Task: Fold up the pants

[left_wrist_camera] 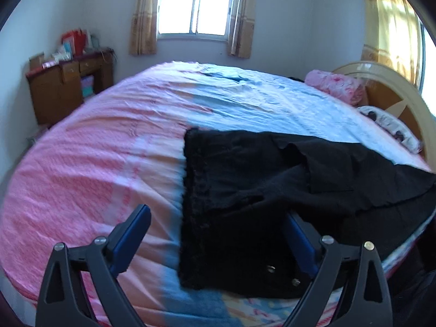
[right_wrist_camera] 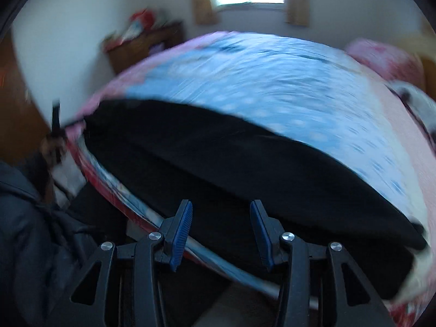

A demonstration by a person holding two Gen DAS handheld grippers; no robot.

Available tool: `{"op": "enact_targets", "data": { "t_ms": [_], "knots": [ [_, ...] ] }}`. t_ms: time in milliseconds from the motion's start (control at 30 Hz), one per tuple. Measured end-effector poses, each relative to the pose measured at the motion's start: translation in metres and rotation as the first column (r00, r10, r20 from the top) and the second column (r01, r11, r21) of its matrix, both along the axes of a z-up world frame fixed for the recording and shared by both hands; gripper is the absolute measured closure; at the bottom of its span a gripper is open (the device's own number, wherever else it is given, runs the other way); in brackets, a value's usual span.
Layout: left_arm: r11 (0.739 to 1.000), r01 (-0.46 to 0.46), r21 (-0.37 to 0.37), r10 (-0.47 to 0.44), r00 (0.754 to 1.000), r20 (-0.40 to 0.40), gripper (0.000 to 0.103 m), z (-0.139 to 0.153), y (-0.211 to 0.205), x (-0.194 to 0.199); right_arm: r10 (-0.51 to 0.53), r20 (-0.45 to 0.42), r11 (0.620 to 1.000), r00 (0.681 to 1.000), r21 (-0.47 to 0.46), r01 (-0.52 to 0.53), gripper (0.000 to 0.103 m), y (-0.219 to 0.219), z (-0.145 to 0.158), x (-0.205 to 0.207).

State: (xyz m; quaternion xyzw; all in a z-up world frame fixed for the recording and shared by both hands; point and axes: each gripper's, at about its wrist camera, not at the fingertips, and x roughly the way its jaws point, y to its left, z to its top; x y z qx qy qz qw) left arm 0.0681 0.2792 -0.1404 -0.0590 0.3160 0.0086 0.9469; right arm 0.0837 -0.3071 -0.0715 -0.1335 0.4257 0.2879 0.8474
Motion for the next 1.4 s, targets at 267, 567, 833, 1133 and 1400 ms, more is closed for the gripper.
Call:
{"op": "enact_targets", "data": {
  "t_ms": [267, 567, 833, 1133, 1400],
  "knots": [
    [0.98, 0.101, 0.173, -0.087, 0.993, -0.083, 0.03, -0.002, -0.034, 0.022, 0.18, 0.131, 0.951, 0.975, -0.278, -0.138, 0.057, 0.135, -0.071, 0.017],
    [0.989, 0.095, 0.113, -0.088, 0.994, -0.068, 0.065, 0.004, -0.027, 0.027, 0.204, 0.136, 0.919, 0.97, -0.368, -0.142, 0.096, 0.144, -0.089, 0.034],
    [0.988, 0.121, 0.094, -0.118, 0.992, -0.042, 0.066, 0.024, -0.014, 0.013, 0.214, 0.107, 0.961, 0.971, -0.202, -0.189, 0.1, 0.123, -0.038, 0.001],
    [0.987, 0.129, 0.1, -0.117, 0.986, -0.117, 0.066, -0.01, -0.014, -0.003, 0.303, -0.028, 0.926, 0.953, -0.23, -0.301, 0.1, 0.125, -0.086, -0.028],
    [0.987, 0.13, 0.089, -0.122, 0.988, -0.098, 0.065, -0.008, -0.012, -0.014, 0.309, -0.049, 0.926, 0.95, -0.214, -0.312, 0.1, 0.12, -0.092, -0.019]
  ]
}}
